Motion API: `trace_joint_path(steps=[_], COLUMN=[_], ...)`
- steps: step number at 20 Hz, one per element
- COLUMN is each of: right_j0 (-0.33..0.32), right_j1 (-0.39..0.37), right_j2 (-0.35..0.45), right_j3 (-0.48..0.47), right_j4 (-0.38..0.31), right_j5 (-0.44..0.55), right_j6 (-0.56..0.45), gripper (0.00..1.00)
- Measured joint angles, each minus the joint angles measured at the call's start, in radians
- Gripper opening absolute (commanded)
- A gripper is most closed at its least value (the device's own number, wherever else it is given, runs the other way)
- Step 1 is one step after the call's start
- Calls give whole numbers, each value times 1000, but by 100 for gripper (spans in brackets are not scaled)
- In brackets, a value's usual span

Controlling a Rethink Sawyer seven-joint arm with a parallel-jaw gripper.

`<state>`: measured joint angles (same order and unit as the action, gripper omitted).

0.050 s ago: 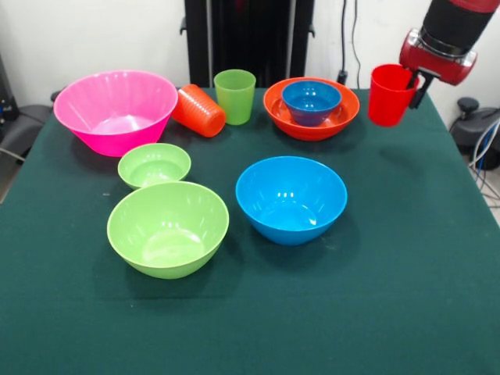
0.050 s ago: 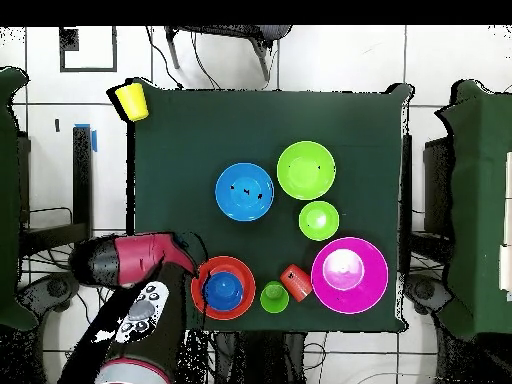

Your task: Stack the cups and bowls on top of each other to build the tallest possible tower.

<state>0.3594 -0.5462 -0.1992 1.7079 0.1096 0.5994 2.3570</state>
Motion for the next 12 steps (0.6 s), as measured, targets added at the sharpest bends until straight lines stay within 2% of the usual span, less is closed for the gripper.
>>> trace_joint_path(steps=[12], right_j0=[16], right_j1=[-9], right_j2=[-40], right_j3=[-36], right_j4=[-13], right_j5=[18], right_j6=[0], gripper=[0])
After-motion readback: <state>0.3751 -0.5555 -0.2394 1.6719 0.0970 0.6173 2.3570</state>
